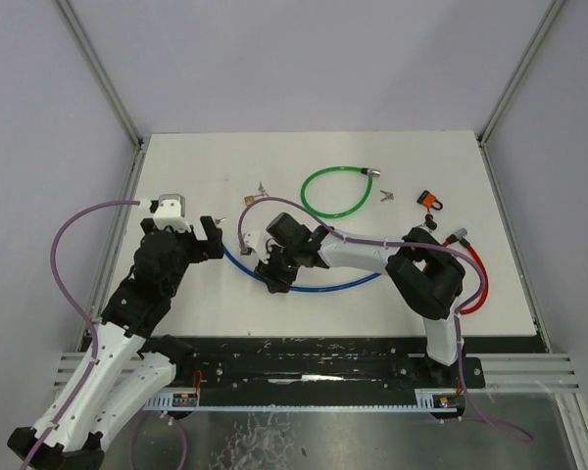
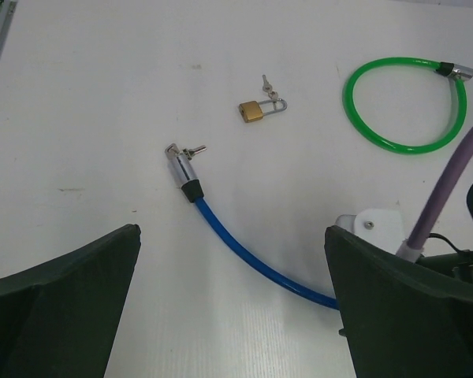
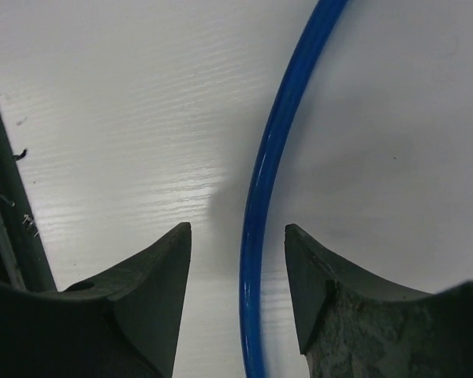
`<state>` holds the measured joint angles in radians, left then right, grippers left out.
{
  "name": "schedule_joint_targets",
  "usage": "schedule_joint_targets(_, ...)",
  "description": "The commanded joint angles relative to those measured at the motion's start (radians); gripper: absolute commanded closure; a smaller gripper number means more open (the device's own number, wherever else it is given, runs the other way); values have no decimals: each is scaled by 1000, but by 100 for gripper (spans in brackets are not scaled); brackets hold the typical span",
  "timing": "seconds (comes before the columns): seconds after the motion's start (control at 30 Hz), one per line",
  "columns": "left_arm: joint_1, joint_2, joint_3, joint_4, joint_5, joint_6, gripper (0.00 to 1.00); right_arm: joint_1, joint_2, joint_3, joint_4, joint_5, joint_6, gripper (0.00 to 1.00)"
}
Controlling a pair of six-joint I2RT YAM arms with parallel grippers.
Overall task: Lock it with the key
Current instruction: Pick up the lock from the center of the board.
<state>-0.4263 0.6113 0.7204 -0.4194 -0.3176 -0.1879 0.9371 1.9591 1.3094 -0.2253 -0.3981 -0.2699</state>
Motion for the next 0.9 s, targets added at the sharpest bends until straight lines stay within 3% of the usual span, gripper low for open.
schedule_joint_targets(0.0, 25, -21, -12, 32, 14, -13, 0, 19, 9, 23, 68, 145, 77, 45)
schedule_joint_targets(0.17, 37, -22, -14, 34, 35, -13, 0, 57, 35, 25, 67, 222, 44, 49)
schedule_joint_targets(0.57, 50, -22, -15, 37, 55, -10, 0, 64, 75, 40, 25, 261, 12, 70)
schedule_joint_targets(0.63, 51, -22, -15, 37, 59, -10, 0, 63, 80, 47, 14, 256, 16, 80)
schedule_joint_targets(0.87, 54, -23, -15, 37, 67, -8, 0, 59, 90, 105, -60, 233, 37, 98)
